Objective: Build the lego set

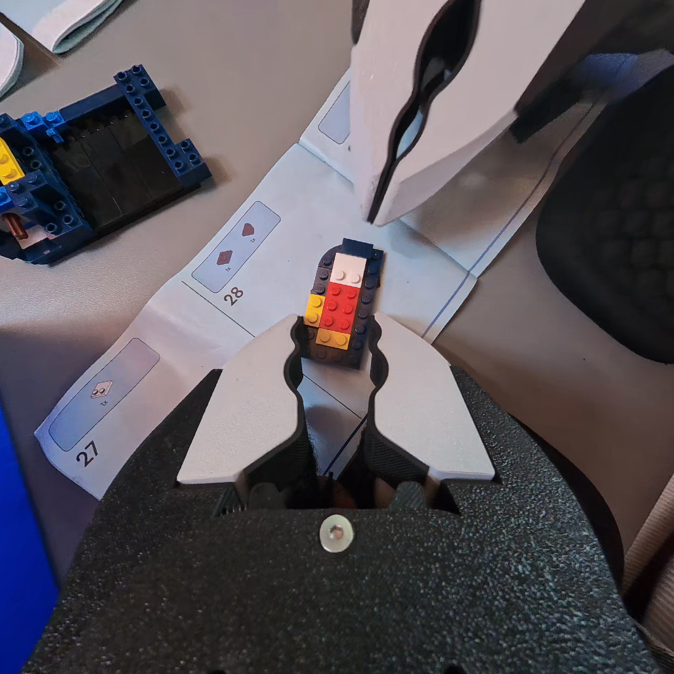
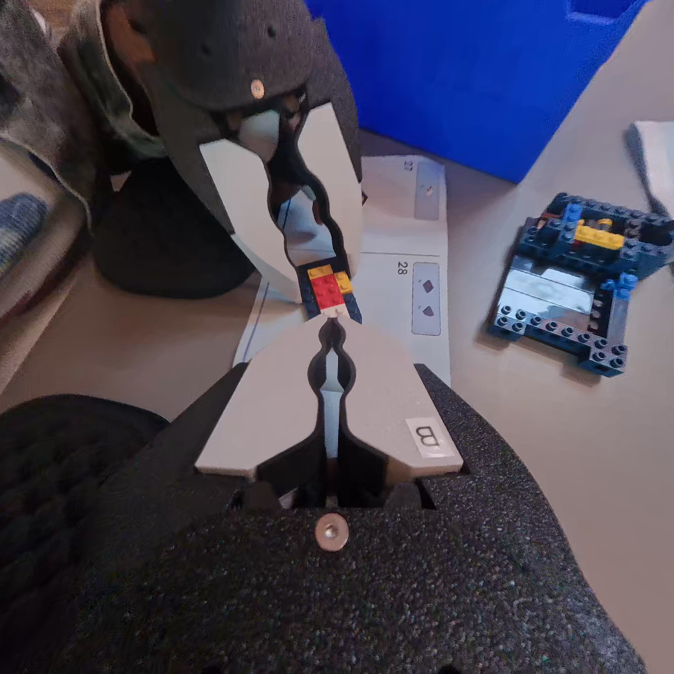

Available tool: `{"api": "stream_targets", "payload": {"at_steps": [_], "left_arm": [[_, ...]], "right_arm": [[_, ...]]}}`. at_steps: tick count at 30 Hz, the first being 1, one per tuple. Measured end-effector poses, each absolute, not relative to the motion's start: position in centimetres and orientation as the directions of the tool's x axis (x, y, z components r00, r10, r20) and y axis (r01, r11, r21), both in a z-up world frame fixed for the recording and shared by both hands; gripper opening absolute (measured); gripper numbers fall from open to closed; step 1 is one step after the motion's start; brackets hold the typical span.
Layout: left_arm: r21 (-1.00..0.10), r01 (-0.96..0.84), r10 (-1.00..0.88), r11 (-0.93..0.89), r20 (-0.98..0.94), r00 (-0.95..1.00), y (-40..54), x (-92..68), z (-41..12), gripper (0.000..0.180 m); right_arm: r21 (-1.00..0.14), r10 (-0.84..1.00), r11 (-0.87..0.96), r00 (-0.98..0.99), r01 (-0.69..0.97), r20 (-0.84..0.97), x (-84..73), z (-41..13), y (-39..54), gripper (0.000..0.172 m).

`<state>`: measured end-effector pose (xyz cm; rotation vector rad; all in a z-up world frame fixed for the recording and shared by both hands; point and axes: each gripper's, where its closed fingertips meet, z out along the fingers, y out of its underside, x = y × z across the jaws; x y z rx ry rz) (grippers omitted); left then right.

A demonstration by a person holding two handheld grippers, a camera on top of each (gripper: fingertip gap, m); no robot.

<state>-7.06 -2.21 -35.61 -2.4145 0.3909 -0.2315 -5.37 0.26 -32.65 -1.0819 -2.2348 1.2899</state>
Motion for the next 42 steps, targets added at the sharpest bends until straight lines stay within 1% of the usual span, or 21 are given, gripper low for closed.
{"api": "stream_targets", "payload": {"at_steps": [3,6,10,21,27,31,33,35,37,38,42], "left_arm": [[-0.649,-0.220,-0.340,-0.729,0.064,0.938,-2.2,-7.1,-35.6,0.034],[-0.649,-0.218,-0.341,-0.729,0.069,0.937,-2.2,-7.1,-35.6,0.034],[-0.649,-0.227,-0.346,-0.726,0.060,0.936,-2.2,-7.1,-35.6,0.034],[-0.645,-0.275,-0.370,-0.713,0.013,0.929,-2.3,-7.2,-35.7,0.034],[-0.642,-0.294,-0.409,-0.708,0.033,0.912,-2.3,-7.3,-35.7,0.033],[-0.644,-0.293,-0.429,-0.707,0.060,0.902,-2.4,-7.3,-35.7,0.033],[-0.646,-0.288,-0.427,-0.707,0.065,0.902,-2.4,-7.3,-35.6,0.033],[-0.649,-0.281,-0.426,-0.708,0.074,0.902,-2.4,-7.3,-35.6,0.033],[-0.650,-0.262,-0.422,-0.713,0.099,0.901,-2.4,-7.3,-35.6,0.033],[-0.651,-0.254,-0.420,-0.715,0.110,0.901,-2.4,-7.3,-35.5,0.033],[-0.650,-0.263,-0.423,-0.713,0.099,0.901,-2.4,-7.3,-35.6,0.033]], "right_arm": [[-0.830,0.725,0.310,-0.680,0.464,-0.109,-5.4,-33.6,0.0,0.000],[-0.828,0.724,0.323,-0.684,0.458,-0.096,-5.5,-33.7,0.0,0.000],[-0.791,0.737,0.363,-0.672,0.493,-0.080,-5.6,-34.7,0.1,0.000],[-0.786,0.732,0.382,-0.679,0.486,-0.064,-5.5,-34.8,0.1,0.000],[-0.767,0.662,0.460,-0.748,0.447,-0.039,-5.8,-34.8,-0.3,0.000],[-0.761,0.575,0.482,-0.812,0.434,-0.099,-5.9,-35.0,-1.5,0.000],[-0.777,0.563,0.457,-0.817,0.433,-0.124,-5.9,-34.9,-1.5,0.000],[-0.807,0.539,0.445,-0.836,0.388,-0.105,-5.6,-34.2,-1.7,0.000],[-0.888,0.558,0.328,-0.825,0.323,-0.093,-5.9,-31.7,-1.6,0.000],[-0.899,0.577,0.299,-0.811,0.321,-0.098,-5.9,-31.0,-1.0,0.000],[-0.839,0.631,0.386,-0.773,0.383,-0.062,-5.6,-33.3,0.7,0.000]]}}
